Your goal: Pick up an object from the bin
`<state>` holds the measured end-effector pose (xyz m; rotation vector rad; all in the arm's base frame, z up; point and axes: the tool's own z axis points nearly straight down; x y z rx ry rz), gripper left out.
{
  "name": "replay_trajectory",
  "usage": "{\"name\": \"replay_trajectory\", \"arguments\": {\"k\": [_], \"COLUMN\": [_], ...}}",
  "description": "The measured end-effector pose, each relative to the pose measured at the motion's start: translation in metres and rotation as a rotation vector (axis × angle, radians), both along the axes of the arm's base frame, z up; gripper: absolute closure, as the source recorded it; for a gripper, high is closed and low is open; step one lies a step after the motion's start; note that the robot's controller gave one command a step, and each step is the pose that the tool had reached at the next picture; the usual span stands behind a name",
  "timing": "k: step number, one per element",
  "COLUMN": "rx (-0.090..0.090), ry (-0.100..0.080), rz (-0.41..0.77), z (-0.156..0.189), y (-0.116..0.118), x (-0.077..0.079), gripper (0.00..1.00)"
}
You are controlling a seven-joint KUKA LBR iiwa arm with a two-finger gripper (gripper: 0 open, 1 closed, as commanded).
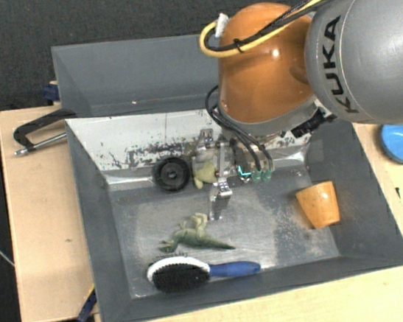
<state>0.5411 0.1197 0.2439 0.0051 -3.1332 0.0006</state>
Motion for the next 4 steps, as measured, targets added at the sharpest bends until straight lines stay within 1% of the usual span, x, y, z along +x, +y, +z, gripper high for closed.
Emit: {"name": "replay_trajectory", "arguments": {"k": [1,2,3,4], "rx": [0.005,0.002,0.003,0.002], "ry": [-0.023,-0.02,-0.016,-0.012], "rz": [0.111,0.133,0.142,0.211], "z": [-0.171,-0.141,-0.133,-0.172], "y": [-0.012,-0.026,-0.024,-0.02], "x": [-0.02,0.018,0.019,0.02], "gripper": [0.0,0.0,0.0,0.0]}}
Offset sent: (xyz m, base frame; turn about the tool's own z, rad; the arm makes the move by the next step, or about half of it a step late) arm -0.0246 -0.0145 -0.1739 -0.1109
